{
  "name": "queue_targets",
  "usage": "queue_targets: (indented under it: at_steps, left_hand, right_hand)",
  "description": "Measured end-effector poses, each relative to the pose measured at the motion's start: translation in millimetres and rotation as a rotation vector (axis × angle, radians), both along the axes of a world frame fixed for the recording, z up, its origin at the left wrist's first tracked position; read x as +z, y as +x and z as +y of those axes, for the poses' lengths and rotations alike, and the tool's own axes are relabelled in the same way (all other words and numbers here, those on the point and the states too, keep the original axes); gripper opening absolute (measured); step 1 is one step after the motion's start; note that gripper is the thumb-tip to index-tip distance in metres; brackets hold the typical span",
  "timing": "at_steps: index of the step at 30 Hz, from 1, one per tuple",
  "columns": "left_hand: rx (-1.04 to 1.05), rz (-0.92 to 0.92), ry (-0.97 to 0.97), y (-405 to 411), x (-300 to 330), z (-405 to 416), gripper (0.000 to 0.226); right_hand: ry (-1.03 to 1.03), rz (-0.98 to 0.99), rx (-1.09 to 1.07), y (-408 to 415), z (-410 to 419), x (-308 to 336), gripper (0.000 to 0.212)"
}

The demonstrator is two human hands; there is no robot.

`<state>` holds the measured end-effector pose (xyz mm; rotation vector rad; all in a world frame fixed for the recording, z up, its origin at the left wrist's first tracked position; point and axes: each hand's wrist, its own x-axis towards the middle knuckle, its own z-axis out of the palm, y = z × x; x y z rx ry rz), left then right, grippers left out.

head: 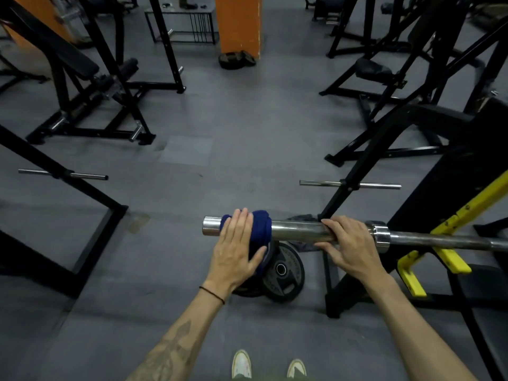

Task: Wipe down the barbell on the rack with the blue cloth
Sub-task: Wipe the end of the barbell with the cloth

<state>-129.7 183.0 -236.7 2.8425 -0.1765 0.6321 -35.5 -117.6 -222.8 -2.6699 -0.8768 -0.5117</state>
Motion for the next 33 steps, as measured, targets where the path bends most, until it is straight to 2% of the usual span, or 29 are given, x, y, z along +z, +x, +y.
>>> queue_targets:
  at_steps: [6,12,16,19,23,27,30,33]
  left_hand:
    - [0.228,0.032,-0.047,-17.1,-7.7,76.5,0.082]
    - [0.128,0.007,0.029,-1.3,6.9,27.8,0.076]
    - [0.211,0.094,0.001,11.9,12.2,-17.3,0.071]
    - [0.083,0.113,0.032,10.6,10.1,-43.5,0.073]
    - [0.03,0.041,0.089,3.1,6.3,-1.4,0.066]
    - [0.263,0.097,0.011,-16.2,2.4,66.8,0.072]
    - [0.299,0.099,-0.024,-10.7,2.4,52.7,0.081]
    - [0.207,0.066,-0.006,4.7,5.8,-1.5,0.087]
  right_hand:
    - [-0.063,-0.021,0.004,5.9,0.3,2.8,0.061]
    - [-0.074,-0.027,-0.012,4.8,1.7,3.1,0.062]
    - [-0.085,-0.028,-0.015,5.6,1.7,1.8,0.062]
    - [-0.092,-0.025,-0.02,6.9,1.9,1.8,0.063]
    - [-0.085,-0.027,-0.009,5.9,0.3,1.5,0.063]
    - [-0.079,-0.038,-0.018,6.1,2.5,2.8,0.063]
    - [-0.074,-0.045,-0.024,4.1,3.9,3.0,0.063]
    - [-0.069,-0.055,-0.019,3.9,3.5,3.8,0.067]
